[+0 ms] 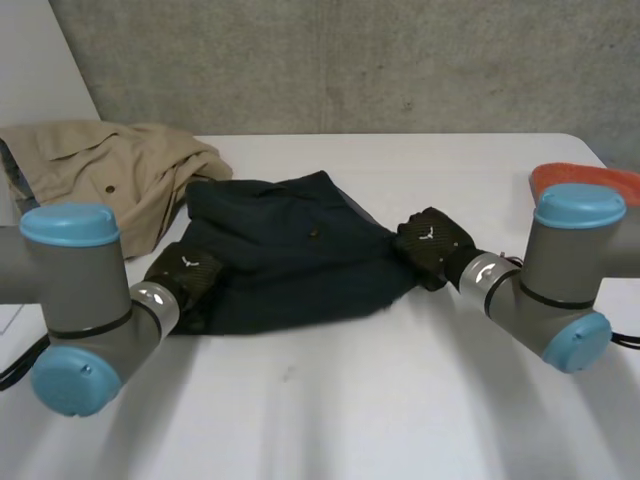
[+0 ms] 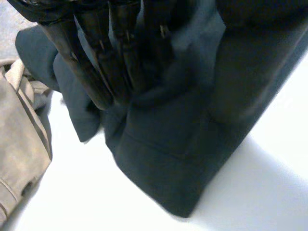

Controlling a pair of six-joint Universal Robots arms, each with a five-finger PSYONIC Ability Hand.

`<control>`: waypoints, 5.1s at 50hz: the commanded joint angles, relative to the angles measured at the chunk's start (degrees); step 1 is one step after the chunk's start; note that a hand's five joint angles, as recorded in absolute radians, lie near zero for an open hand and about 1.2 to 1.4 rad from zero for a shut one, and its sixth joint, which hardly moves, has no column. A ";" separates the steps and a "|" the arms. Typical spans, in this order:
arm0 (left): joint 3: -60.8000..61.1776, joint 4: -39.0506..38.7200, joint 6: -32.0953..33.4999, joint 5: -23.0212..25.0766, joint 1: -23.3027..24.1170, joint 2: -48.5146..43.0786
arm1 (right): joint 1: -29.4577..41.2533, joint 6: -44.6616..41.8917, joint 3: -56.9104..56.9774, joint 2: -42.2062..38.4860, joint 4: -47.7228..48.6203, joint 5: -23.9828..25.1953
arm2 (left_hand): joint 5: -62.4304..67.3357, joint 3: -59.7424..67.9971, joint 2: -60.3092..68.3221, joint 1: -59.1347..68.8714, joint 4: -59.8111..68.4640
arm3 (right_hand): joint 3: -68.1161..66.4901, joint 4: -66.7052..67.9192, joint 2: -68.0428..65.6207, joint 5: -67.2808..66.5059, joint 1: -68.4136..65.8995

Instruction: Fold the laundry.

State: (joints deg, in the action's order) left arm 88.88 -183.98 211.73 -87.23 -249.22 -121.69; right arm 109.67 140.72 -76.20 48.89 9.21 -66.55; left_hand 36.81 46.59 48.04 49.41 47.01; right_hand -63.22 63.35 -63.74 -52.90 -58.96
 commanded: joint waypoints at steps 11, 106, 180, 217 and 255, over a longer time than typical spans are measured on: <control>-3.36 2.40 -9.13 -1.10 4.62 25.35 | -6.04 12.20 -0.27 22.56 -3.14 -0.51 | 33.19 33.41 31.96 30.59 32.99 | -16.78 16.65 -16.26 -17.10 -21.04; -7.24 24.55 -19.24 0.49 9.71 23.70 | 0.02 17.48 3.34 22.84 -17.91 -4.81 | -20.10 -19.88 -21.34 -22.70 -20.31 | -16.78 16.65 -16.26 -17.10 -21.04; -36.48 31.92 -28.83 11.03 -2.68 36.37 | -3.67 18.53 12.03 39.79 -22.83 -6.66 | 33.19 33.41 31.96 30.59 32.99 | -16.78 16.65 -16.26 -17.10 -21.04; -50.48 26.92 -35.33 4.62 -2.76 25.43 | -0.24 24.07 19.42 30.12 -9.02 -13.96 | 33.19 33.41 31.96 30.59 32.99 | -16.78 16.65 -16.26 -17.10 -21.04; -53.37 21.13 -31.12 3.04 -4.44 8.68 | 1.51 23.72 19.15 23.37 -11.67 -14.92 | 33.19 33.41 31.96 30.59 32.99 | -16.78 16.65 -16.26 -17.10 -21.04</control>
State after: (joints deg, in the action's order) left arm 36.66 -160.00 178.09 -83.94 -254.90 -101.23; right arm 110.89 164.45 -57.60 80.15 -4.23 -79.44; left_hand 57.27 68.15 68.61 65.30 68.64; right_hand -68.10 68.67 -66.89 -58.25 -63.79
